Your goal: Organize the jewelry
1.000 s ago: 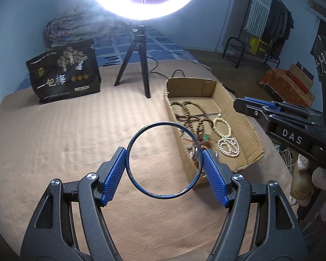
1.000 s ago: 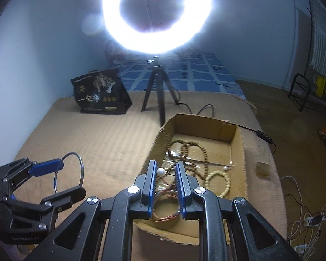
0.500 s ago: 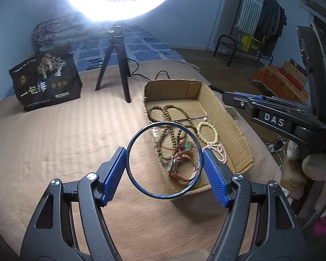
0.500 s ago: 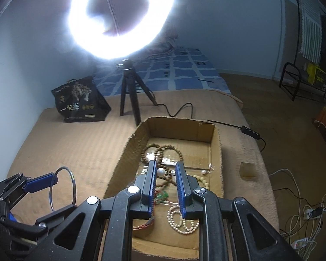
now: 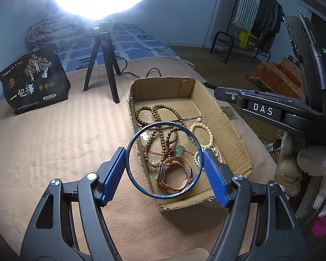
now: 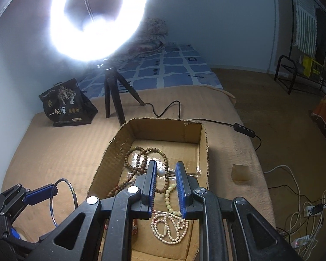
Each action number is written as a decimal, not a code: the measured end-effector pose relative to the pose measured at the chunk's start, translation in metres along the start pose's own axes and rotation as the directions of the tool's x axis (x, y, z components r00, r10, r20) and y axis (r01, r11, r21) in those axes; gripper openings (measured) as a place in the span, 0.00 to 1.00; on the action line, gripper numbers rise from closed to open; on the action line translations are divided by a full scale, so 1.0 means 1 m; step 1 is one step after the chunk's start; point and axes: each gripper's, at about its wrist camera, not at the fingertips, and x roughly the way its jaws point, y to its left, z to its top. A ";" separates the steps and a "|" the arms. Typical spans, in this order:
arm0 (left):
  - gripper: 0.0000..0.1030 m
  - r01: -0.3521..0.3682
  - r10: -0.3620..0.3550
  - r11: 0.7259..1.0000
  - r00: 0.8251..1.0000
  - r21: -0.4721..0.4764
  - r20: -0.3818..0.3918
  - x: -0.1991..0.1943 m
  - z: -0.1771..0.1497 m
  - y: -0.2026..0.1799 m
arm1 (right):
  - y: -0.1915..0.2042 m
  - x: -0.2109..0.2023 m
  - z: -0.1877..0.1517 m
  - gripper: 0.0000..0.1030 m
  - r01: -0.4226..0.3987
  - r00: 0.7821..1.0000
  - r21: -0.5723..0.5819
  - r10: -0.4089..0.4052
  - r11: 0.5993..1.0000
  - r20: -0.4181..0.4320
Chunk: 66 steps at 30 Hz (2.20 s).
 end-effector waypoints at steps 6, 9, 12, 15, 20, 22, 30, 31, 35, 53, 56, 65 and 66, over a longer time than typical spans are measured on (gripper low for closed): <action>0.71 0.003 -0.003 1.000 1.000 0.002 -0.005 0.006 0.002 -0.003 | -0.001 0.006 0.001 0.16 -0.004 1.000 0.001 0.004 1.000 -0.010; 0.71 0.005 -0.005 1.000 1.000 0.002 -0.005 0.007 0.002 -0.004 | 0.000 0.007 0.001 0.16 -0.006 1.000 0.001 0.006 1.000 -0.012; 0.71 0.004 -0.004 1.000 1.000 0.002 -0.007 0.009 0.002 -0.005 | 0.000 0.010 0.000 0.16 -0.005 1.000 0.000 0.005 1.000 -0.017; 0.71 0.002 -0.002 1.000 1.000 0.003 -0.011 0.011 0.002 -0.005 | 0.000 0.013 0.000 0.16 -0.008 1.000 0.001 0.008 1.000 -0.022; 0.71 0.003 -0.003 1.000 1.000 0.011 -0.017 0.014 0.002 -0.005 | 0.001 0.015 -0.001 0.16 -0.012 1.000 -0.003 0.012 1.000 -0.027; 0.71 0.002 -0.002 1.000 1.000 0.012 -0.017 0.014 0.002 -0.006 | 0.002 0.015 -0.001 0.17 -0.012 0.999 -0.004 0.012 1.000 -0.030; 0.71 0.008 -0.008 1.000 1.000 0.012 -0.021 0.016 0.002 -0.006 | -0.002 0.015 -0.001 0.33 0.003 1.000 0.004 -0.003 1.000 -0.031; 0.71 0.008 -0.008 1.000 1.000 0.013 -0.024 0.016 0.002 -0.007 | -0.002 0.015 -0.001 0.44 0.009 0.999 0.006 -0.009 1.000 -0.030; 0.71 0.006 -0.005 1.000 0.999 0.016 -0.038 0.020 0.001 -0.007 | -0.002 0.014 -0.001 0.61 0.021 1.000 0.005 -0.021 1.000 -0.020; 0.78 -0.018 0.018 1.000 0.999 0.013 -0.041 0.017 -0.001 -0.002 | 0.000 0.009 -0.001 0.86 0.068 0.997 -0.003 -0.068 0.998 -0.021; 0.78 -0.021 0.022 1.000 0.999 0.013 -0.034 0.013 -0.002 0.000 | 0.002 0.006 -0.002 0.87 0.072 0.997 -0.008 -0.072 0.997 -0.017; 0.78 -0.029 0.029 1.000 1.000 0.008 -0.012 -0.007 -0.004 0.005 | 0.006 -0.012 -0.002 0.87 0.073 0.997 -0.001 -0.073 0.997 0.005; 0.78 -0.030 0.030 1.000 1.000 0.007 -0.008 -0.011 -0.004 0.006 | 0.007 -0.015 -0.002 0.87 0.073 0.997 0.000 -0.073 0.997 0.008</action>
